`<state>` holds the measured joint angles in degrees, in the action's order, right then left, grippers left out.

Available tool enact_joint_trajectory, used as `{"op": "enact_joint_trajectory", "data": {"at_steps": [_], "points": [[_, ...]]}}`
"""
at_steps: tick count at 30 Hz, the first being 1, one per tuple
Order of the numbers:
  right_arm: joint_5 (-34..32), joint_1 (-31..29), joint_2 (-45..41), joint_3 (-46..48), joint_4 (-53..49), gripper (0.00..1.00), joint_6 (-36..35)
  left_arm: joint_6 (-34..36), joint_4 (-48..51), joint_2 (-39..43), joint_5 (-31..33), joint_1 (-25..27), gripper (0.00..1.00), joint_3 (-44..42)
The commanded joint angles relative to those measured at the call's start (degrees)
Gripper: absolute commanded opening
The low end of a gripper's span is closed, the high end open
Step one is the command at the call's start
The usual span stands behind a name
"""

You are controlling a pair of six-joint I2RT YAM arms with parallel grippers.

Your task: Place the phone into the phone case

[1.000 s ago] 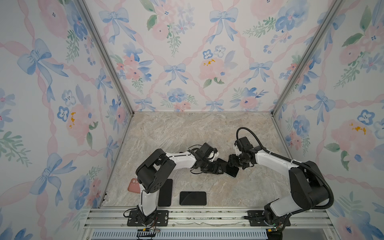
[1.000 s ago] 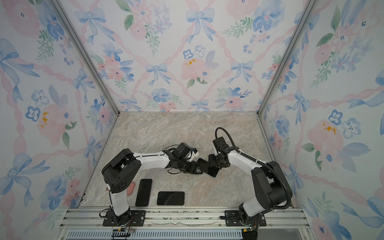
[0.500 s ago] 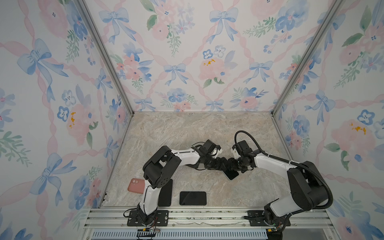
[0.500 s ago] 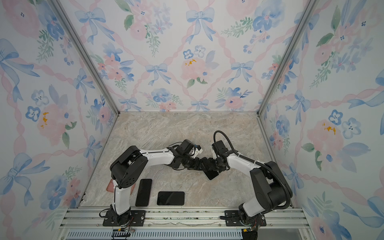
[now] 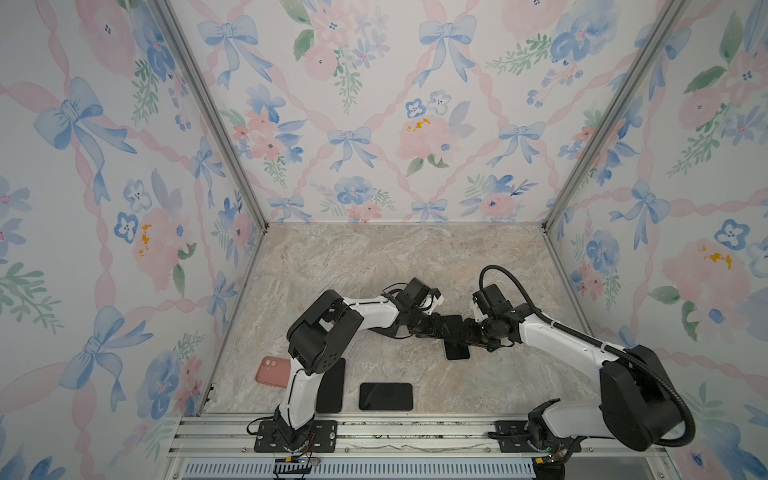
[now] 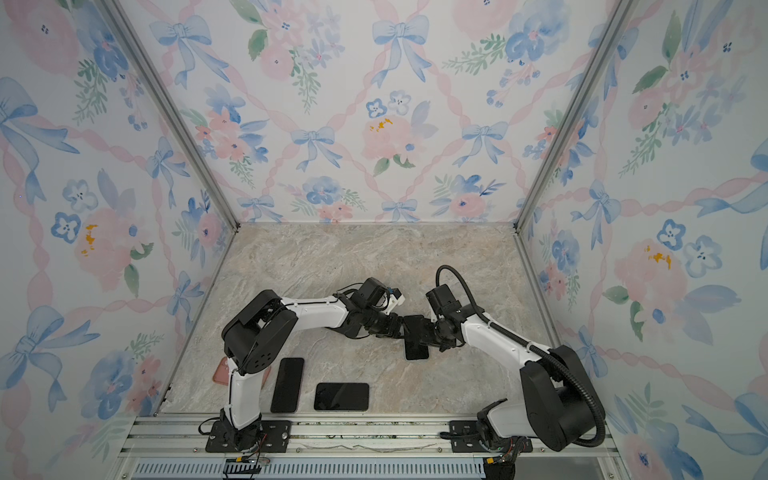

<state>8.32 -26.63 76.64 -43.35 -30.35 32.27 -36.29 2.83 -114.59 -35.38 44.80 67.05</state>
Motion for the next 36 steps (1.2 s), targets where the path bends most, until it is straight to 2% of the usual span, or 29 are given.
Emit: {"op": "enact_joint_trajectory", "data": {"at_steps": [1, 3, 9, 17, 36], "points": [[-1.6, 0.1, -4.8, 2.5, -3.8, 0.43, 3.1, -1.6, 3.8, 2.6, -0.3, -0.2, 0.55, -4.0], [-1.3, -0.2, -6.7, 4.4, -3.1, 0.39, 5.5, -3.0, 3.8, 3.5, -1.8, 0.3, 0.52, -4.8], [-0.7, -0.5, -9.4, 9.8, 0.3, 0.32, 6.5, -6.4, 1.6, 4.4, -4.5, 1.9, 0.5, -6.8], [3.0, 1.3, -9.5, 13.6, 5.9, 0.28, 5.9, -10.7, -5.7, 2.6, -8.4, 1.8, 0.44, -8.1], [7.2, 0.3, -8.9, 15.5, 11.6, 0.22, 6.7, -9.8, -5.8, -0.9, -8.7, 1.8, 0.37, -5.3]]}}
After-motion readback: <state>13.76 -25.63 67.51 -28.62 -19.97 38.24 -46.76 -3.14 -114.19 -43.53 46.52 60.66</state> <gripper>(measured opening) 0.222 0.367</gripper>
